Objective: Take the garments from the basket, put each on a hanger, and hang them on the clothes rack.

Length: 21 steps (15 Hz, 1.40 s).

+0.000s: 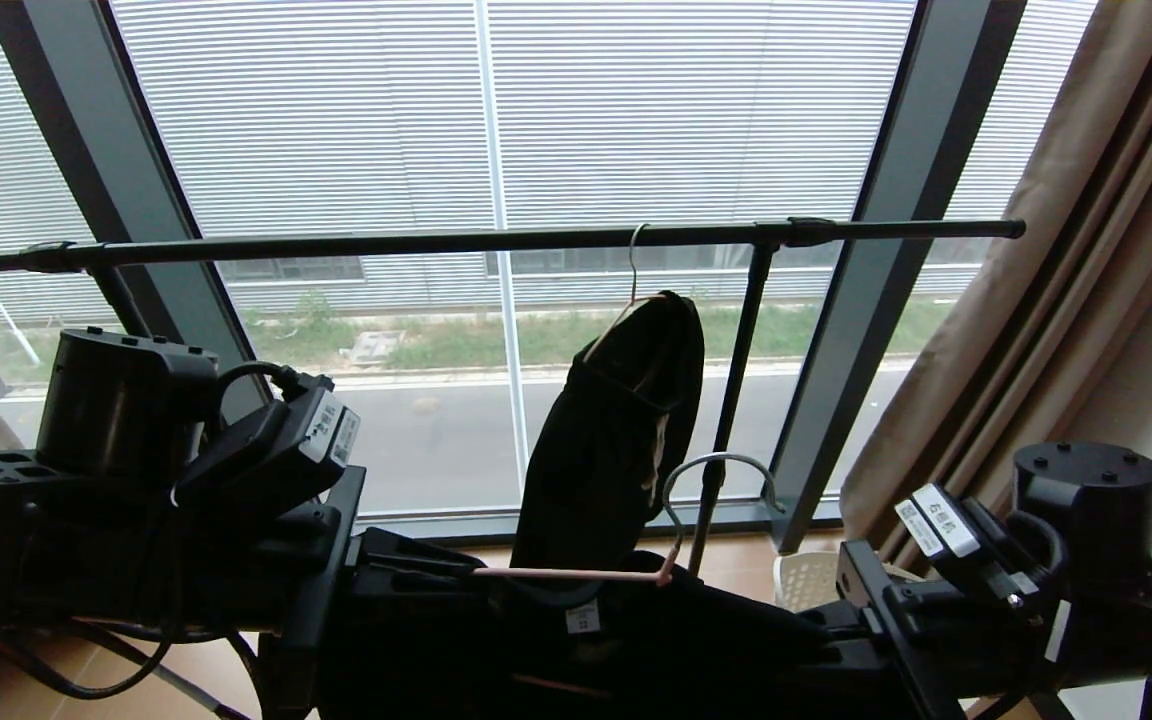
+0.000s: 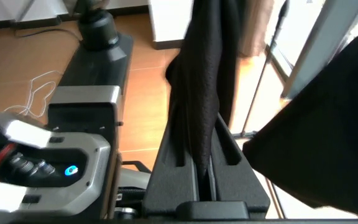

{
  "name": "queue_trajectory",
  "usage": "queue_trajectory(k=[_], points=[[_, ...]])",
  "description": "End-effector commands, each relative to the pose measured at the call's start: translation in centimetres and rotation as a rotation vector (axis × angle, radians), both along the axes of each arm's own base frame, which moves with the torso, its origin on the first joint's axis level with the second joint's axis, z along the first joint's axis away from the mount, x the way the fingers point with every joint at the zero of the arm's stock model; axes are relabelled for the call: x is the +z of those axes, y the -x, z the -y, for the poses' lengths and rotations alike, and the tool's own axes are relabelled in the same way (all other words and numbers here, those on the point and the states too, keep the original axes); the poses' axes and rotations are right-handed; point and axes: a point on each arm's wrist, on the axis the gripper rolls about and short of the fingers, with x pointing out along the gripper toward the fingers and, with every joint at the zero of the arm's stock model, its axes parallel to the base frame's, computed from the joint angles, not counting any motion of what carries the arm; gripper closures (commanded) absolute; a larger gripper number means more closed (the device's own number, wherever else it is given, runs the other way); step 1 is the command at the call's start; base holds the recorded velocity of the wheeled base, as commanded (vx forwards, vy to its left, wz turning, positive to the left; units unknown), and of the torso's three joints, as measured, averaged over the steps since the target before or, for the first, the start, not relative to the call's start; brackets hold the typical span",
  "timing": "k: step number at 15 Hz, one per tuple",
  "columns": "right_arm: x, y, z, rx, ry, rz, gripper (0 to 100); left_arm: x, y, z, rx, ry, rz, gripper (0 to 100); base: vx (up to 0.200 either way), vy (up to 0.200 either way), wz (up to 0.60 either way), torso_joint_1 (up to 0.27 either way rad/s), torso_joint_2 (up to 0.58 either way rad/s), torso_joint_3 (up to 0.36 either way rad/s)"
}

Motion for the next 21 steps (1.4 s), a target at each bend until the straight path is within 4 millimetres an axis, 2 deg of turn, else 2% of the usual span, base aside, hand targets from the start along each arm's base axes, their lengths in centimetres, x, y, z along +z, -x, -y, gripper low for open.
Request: queue_trajectory(k=[1, 4, 5, 7, 13, 19, 21], points=[[0.1, -0.1, 0.0, -0.018, 0.001, -0.002, 100, 0.2, 0.6, -0.4, 0.005, 0.004, 0.01, 100, 0.0, 0.0, 0.0, 0.0, 0.0, 0.0], [0.2, -0.2, 0.0, -0.03, 0.003, -0.011, 100, 0.2, 0.7, -0.6, 0.015, 0.005, 0.01, 100, 0.0, 0.0, 0.0, 0.0, 0.0, 0.0], [0.1, -0.2, 0.0, -0.032, 0.005, -0.011, 0, 0.4, 0.7, -0.9, 0.026, 0.008, 0.015, 100, 0.0, 0.0, 0.0, 0.0, 0.0, 0.0], [0.2, -0.2, 0.0, -0.033, 0.003, -0.012, 0, 0.4, 0.8, -1.0, 0.029, 0.009, 0.018, 100, 0.0, 0.0, 0.0, 0.0, 0.0, 0.0], [0.6, -0.8, 1.4, -0.09, -0.009, 0.016, 0, 0.6, 2.6, -3.4, 0.093, 0.032, 0.036, 100, 0.0, 0.0, 0.0, 0.0, 0.0, 0.0], [0.7, -0.8, 1.5, -0.097, -0.028, 0.066, 0, 1.2, 4.0, -5.4, 0.196, 0.067, 0.017, 100, 0.0, 0.0, 0.0, 0.0, 0.0, 0.0], [0.7, -0.8, 1.5, -0.097, -0.028, 0.067, 0, 0.9, 5.1, -5.8, 0.229, 0.083, -0.03, 100, 0.0, 0.0, 0.0, 0.0, 0.0, 0.0]])
